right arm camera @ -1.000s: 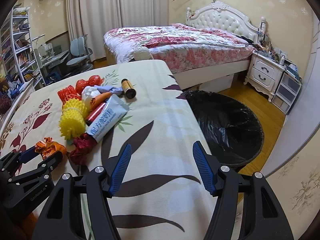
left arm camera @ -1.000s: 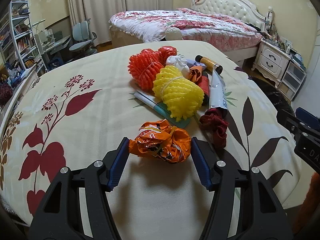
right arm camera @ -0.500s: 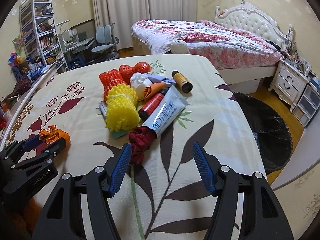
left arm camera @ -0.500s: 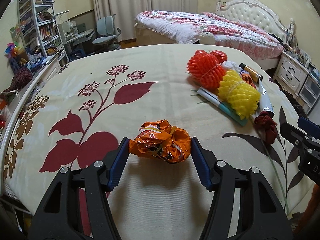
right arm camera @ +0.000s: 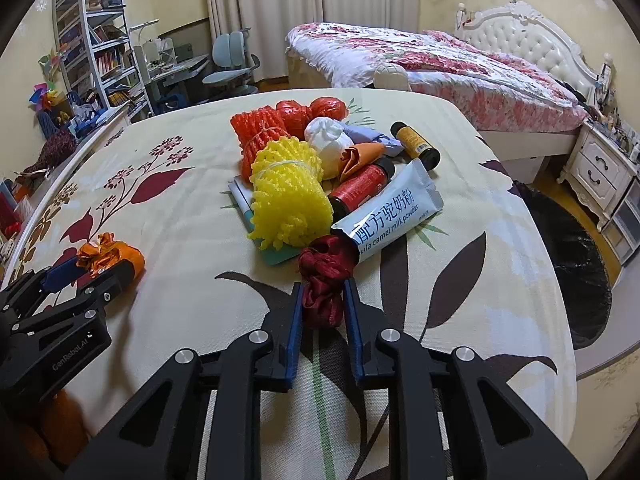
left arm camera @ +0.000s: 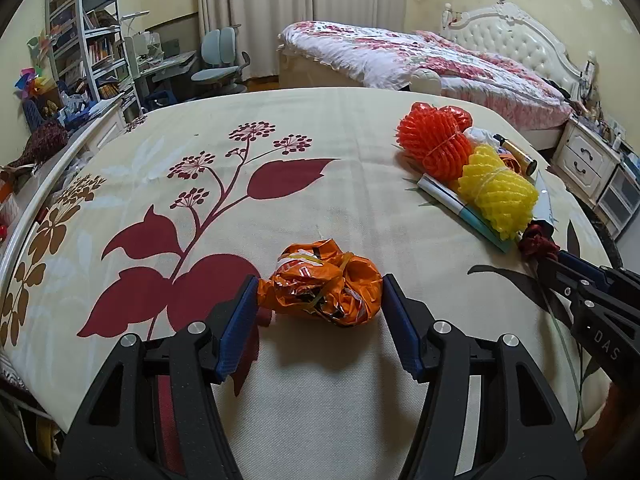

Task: Collect trash
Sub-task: 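Carry the orange wrapper and dark red cloth in both tools over the black bin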

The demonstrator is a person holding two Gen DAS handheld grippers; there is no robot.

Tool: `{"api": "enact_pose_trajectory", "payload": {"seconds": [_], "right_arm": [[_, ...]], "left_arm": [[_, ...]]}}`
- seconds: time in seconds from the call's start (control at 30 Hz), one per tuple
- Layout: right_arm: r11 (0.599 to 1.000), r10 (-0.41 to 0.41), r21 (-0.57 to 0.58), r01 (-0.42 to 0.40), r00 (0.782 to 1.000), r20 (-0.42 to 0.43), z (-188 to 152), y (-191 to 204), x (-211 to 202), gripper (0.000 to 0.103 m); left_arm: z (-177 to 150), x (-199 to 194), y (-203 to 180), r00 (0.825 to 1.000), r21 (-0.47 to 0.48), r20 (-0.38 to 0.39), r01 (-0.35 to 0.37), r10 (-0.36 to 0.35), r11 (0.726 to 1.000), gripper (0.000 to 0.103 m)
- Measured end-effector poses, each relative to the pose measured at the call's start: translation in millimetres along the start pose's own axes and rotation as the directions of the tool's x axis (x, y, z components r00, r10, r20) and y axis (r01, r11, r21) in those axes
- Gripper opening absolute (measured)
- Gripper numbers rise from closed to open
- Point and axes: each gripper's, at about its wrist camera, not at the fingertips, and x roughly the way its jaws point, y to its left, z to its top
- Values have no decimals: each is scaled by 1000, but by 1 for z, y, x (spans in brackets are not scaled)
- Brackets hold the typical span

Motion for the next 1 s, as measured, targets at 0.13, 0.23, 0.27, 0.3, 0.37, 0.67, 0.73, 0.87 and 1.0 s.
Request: {"api": "enact_pose_trajectory", "payload": {"seconds": [0.13, 0.23, 0.27, 0.3, 0.37, 0.67, 0.73, 0.87, 1.0], "right_arm": [[1000, 11, -8, -11, 1000, 13, -1, 1, -8, 18], [1000, 13, -25, -12, 999, 34, -1, 4, -17, 18], [999, 14, -30, -13, 999, 40, -1, 4, -20, 18], [999, 19, -32, -18, 999, 47, -1, 4, -23, 18], [999, 28, -32, -27, 998, 56, -1, 4, -28, 18], [1000, 2, 4, -3, 994, 108, 3, -15, -48, 18], [1000, -13, 13, 12, 993, 119, 5, -21, -51, 18], [998, -47, 38, 42, 990, 135, 7, -36, -56, 18], [994, -89, 76, 79, 985, 150, 9, -58, -63, 18]], "left_arm": [[-1, -2, -1, 1000, -3, -2, -4, 4, 1000, 60], [-1, -4, -2, 1000, -8, 3, -2, 2, 1000, 60], [0, -6, -3, 1000, -8, 6, -1, 1, 1000, 60], [0, -7, -4, 1000, -7, 9, -1, 1, 1000, 60], [0, -9, -6, 1000, -5, 14, 0, 0, 1000, 60], [7, -20, -22, 999, 10, 43, 28, -28, 1000, 60], [10, -22, -29, 998, 20, 51, 41, -42, 999, 60], [16, -27, -46, 995, 40, 67, 73, -76, 997, 60], [25, -32, -68, 989, 73, 90, 109, -116, 991, 60]]}}
